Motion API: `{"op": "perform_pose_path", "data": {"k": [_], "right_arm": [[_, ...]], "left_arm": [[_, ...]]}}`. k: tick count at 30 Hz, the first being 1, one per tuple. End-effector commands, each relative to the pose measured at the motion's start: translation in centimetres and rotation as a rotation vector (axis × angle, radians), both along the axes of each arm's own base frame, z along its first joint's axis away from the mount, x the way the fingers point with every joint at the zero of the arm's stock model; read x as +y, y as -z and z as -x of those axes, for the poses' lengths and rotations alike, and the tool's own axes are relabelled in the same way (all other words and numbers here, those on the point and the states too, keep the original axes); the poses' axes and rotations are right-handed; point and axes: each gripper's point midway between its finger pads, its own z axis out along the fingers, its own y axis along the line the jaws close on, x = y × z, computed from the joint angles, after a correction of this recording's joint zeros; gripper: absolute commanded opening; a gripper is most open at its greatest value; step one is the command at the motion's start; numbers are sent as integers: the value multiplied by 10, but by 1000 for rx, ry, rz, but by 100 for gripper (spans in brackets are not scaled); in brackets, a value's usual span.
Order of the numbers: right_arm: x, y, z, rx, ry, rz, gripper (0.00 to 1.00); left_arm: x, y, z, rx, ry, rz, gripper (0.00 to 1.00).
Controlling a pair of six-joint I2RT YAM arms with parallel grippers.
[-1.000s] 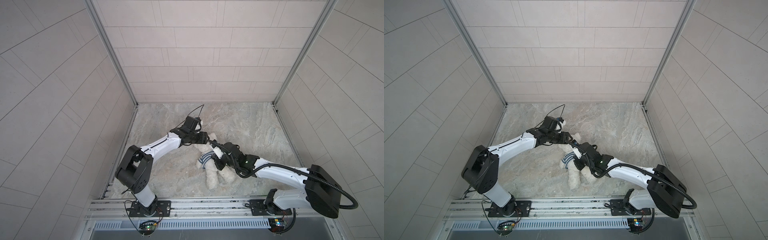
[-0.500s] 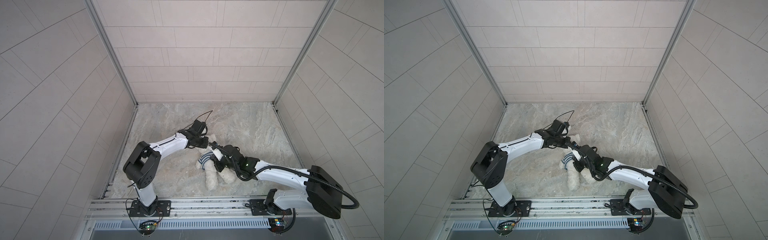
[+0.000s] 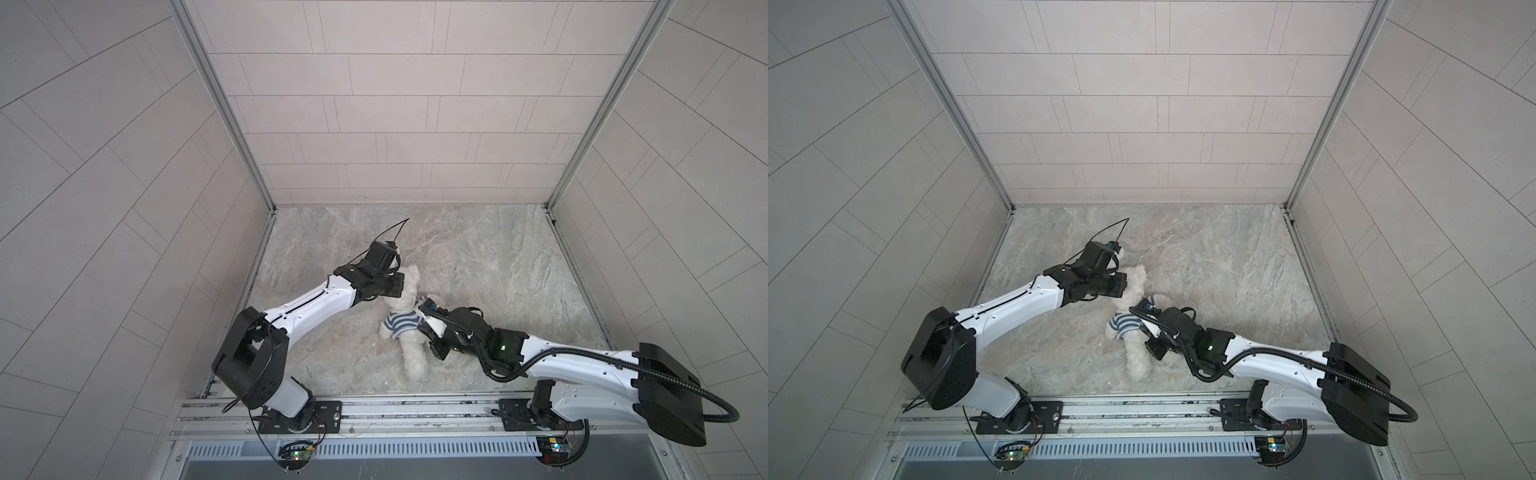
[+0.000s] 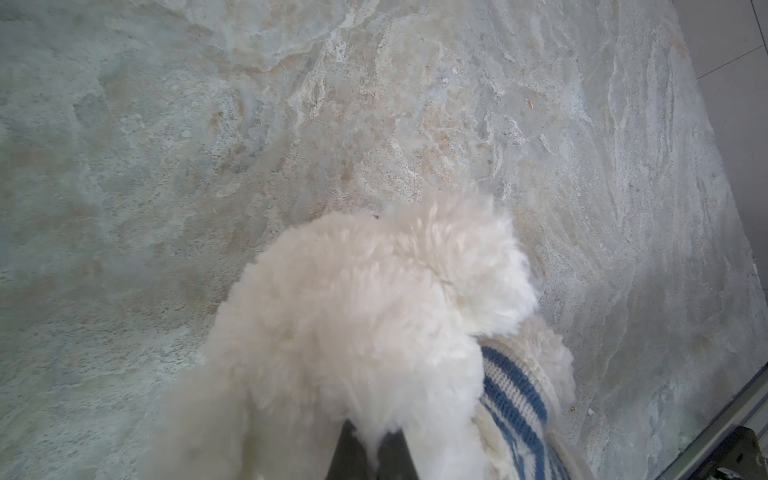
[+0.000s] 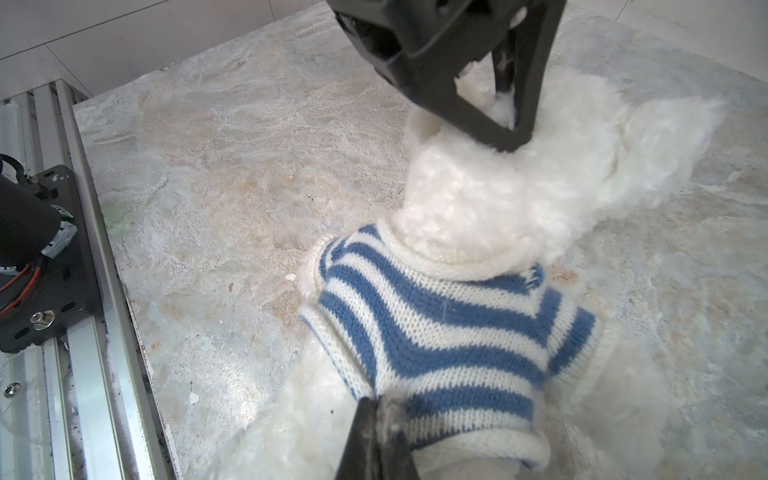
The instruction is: Dress the teddy bear
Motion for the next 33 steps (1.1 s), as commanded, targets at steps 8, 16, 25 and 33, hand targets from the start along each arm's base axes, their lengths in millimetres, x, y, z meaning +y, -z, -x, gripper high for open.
{"op": "perform_pose_path", "data": {"k": [8, 16, 25, 33], "right_arm": [[7, -1, 22, -3, -67, 2, 0], [11, -10, 5, -52, 3, -13, 0], [3, -50, 6, -158, -24, -11, 32], [23, -74, 8, -232, -132, 6, 40]], "left_arm": [[12, -32, -9, -84, -46, 57, 0], [6, -40, 10, -85, -7, 78, 0], [7, -55, 29, -94, 50, 88, 0], [3, -58, 35, -77, 94, 90, 0]]}}
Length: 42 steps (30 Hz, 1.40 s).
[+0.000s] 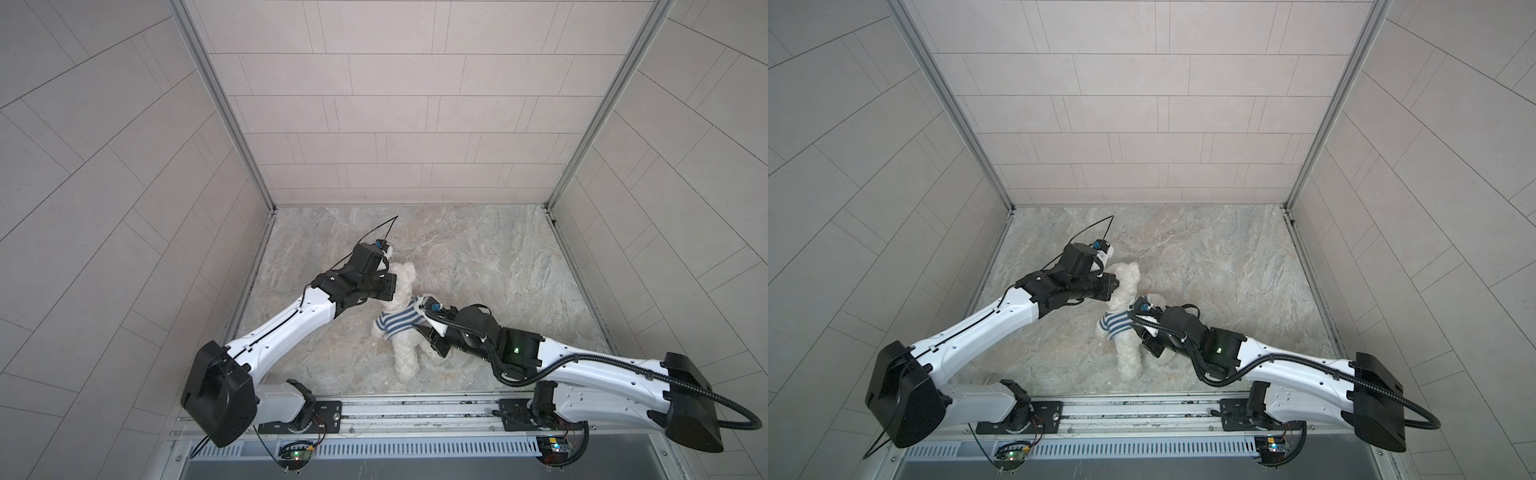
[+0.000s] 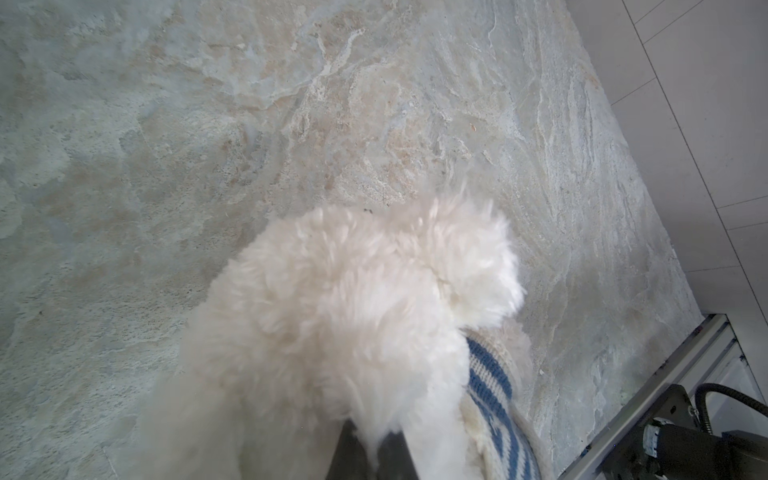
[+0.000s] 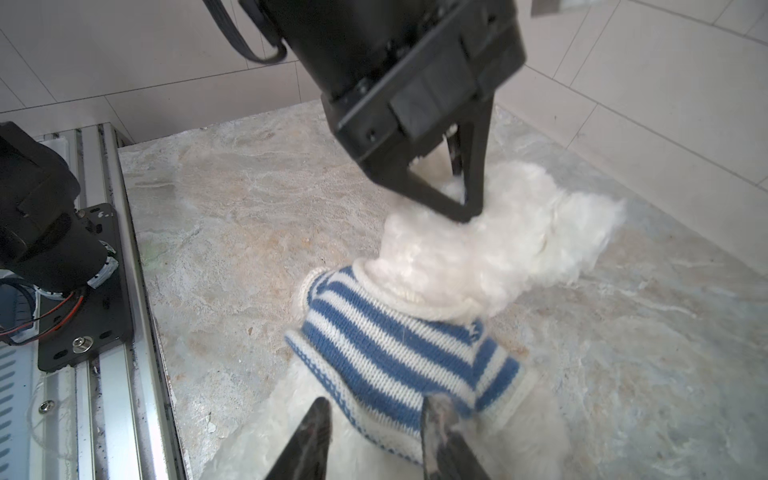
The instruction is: Dress the teddy bear
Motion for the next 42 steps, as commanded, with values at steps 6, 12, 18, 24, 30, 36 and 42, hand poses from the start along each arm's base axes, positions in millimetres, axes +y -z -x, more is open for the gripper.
{"op": "perform_pose_path", "data": {"k": [6, 12, 18, 24, 30, 36, 42], "right_arm": [[44, 12, 15, -23, -196, 98, 42], [51, 29, 11, -32, -216, 179, 41], [49, 40, 12, -40, -243, 262, 35], [36, 48, 17, -63, -280, 346, 24], [29, 45, 16, -104, -296, 391, 8], [30, 44, 27, -74, -347, 399, 0], [33, 46, 59, -28, -410, 361, 0]], "left_arm": [[-8, -17, 3, -27, 41, 36, 0], [-11, -17, 4, -17, 56, 47, 0], [-12, -16, 5, -16, 58, 52, 0], [-14, -17, 5, -17, 63, 66, 0], [-16, -18, 4, -14, 65, 74, 0], [-13, -18, 3, -18, 56, 66, 0], [-4, -19, -4, -13, 25, 100, 0]]}}
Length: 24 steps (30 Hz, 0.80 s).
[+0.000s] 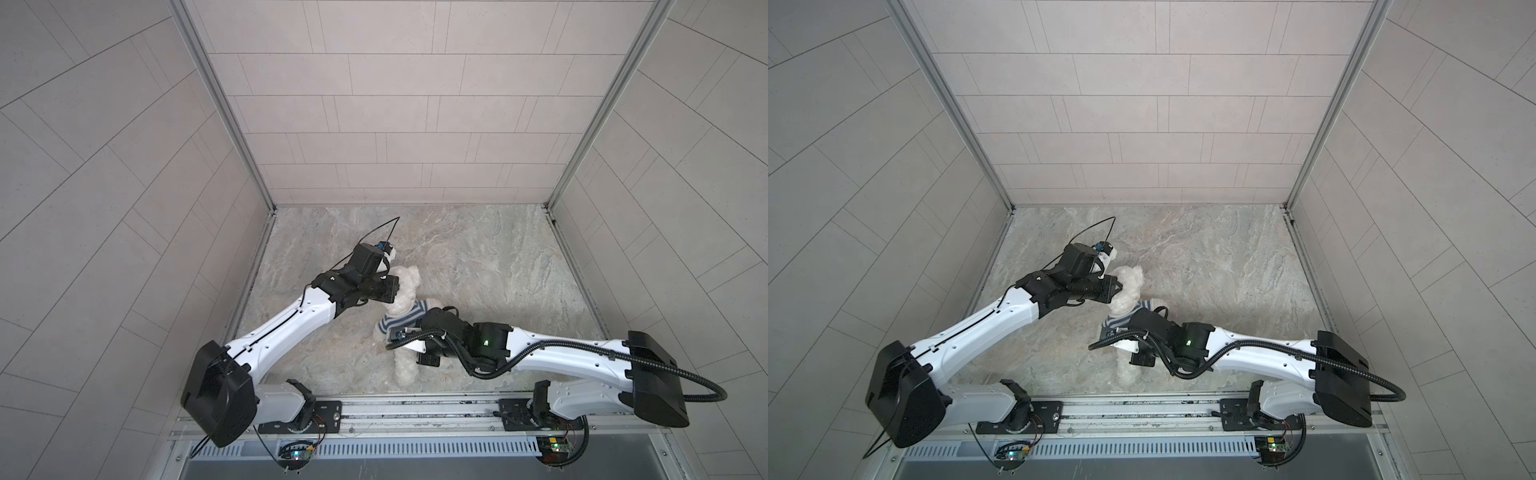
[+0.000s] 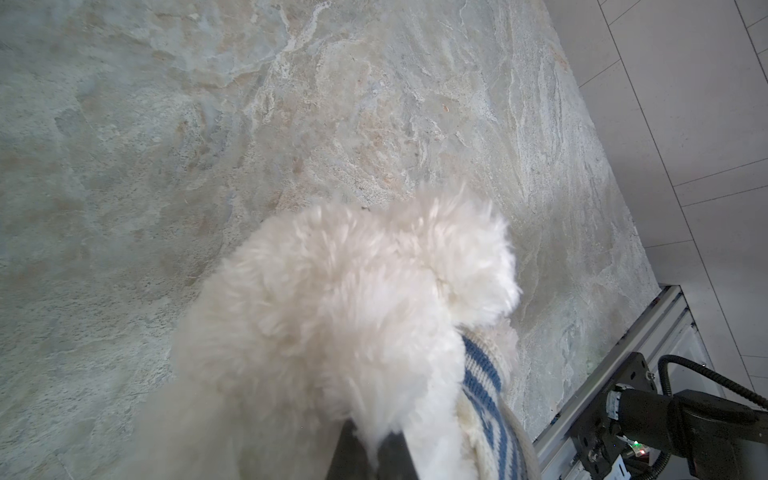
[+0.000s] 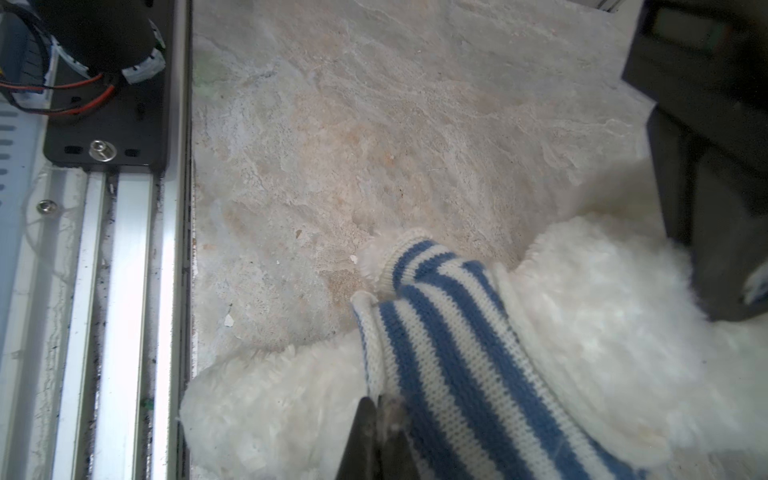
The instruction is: Dress the teddy bear
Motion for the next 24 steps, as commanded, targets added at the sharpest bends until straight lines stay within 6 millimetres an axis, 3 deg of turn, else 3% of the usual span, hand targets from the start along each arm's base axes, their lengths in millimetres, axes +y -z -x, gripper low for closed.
{"op": "perform_pose_path", "data": {"k": [1, 11, 14, 17, 24], "right_arm": [[0, -3, 23, 54, -49, -24, 0], [8, 2, 35, 108, -38, -118, 0], [2, 5, 23, 58, 19, -104, 0], [-4, -7, 6, -13, 96, -123, 1], [-18, -35, -9, -80, 208, -194, 21]], "left_arm": [[1, -18, -10, -47, -13, 54, 0], [2, -20, -10, -49, -10, 55, 0], [1, -20, -10, -51, -5, 57, 0], [0, -20, -9, -48, 0, 61, 0], [-4, -19, -3, -39, 36, 78, 0]]}}
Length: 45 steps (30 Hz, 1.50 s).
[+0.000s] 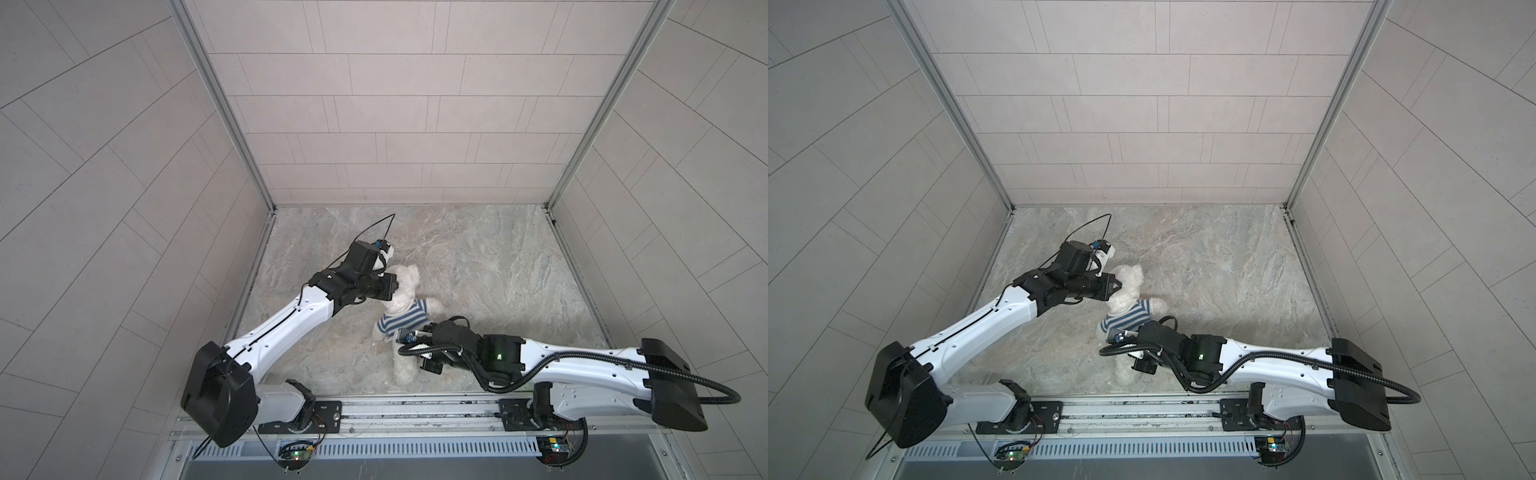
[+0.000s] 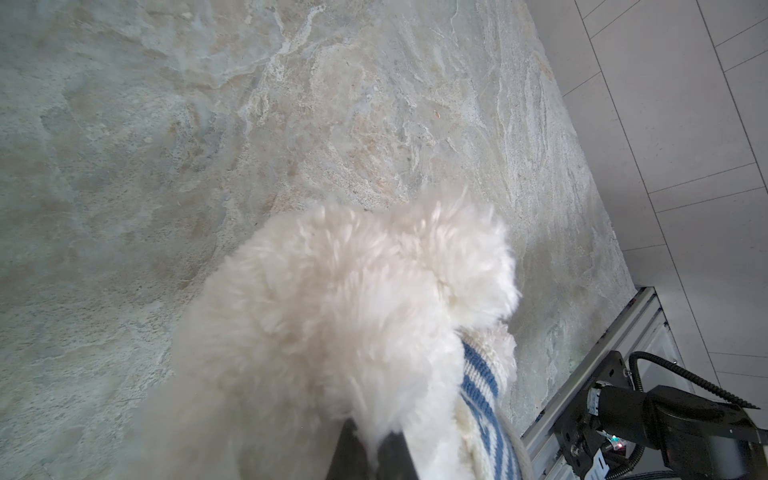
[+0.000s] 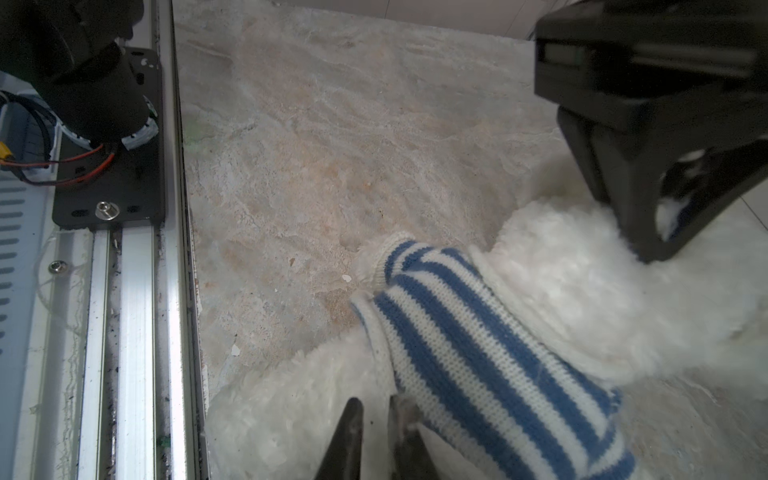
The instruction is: Dress the teddy bear
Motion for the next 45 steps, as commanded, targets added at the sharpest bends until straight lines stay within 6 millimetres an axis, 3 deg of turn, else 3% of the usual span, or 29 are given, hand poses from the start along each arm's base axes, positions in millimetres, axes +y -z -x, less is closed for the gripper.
{"op": "perform_pose_path", "data": {"k": [1, 5, 10, 24, 33, 38, 45], "right_arm": [[-9, -21, -8, -41, 73, -60, 23], [-16, -38, -12, -59, 118, -117, 23], [-17, -50, -30, -57, 208, -158, 15], [-1, -27, -67, -5, 279, -182, 7], [2, -31, -93, 9, 322, -230, 7], [1, -35, -89, 19, 304, -228, 7], [-21, -55, -67, 31, 270, -304, 11]], "left_arm": [[-3, -15, -1, -50, 26, 39, 0], [-3, -13, 3, -39, 36, 42, 0], [-6, -16, 6, -34, 37, 69, 0], [-15, -25, 10, -45, 49, 94, 0], [-17, -28, 12, -44, 56, 106, 0], [-15, -27, 11, -44, 47, 101, 0], [-9, -24, 4, -40, 26, 95, 0]]}}
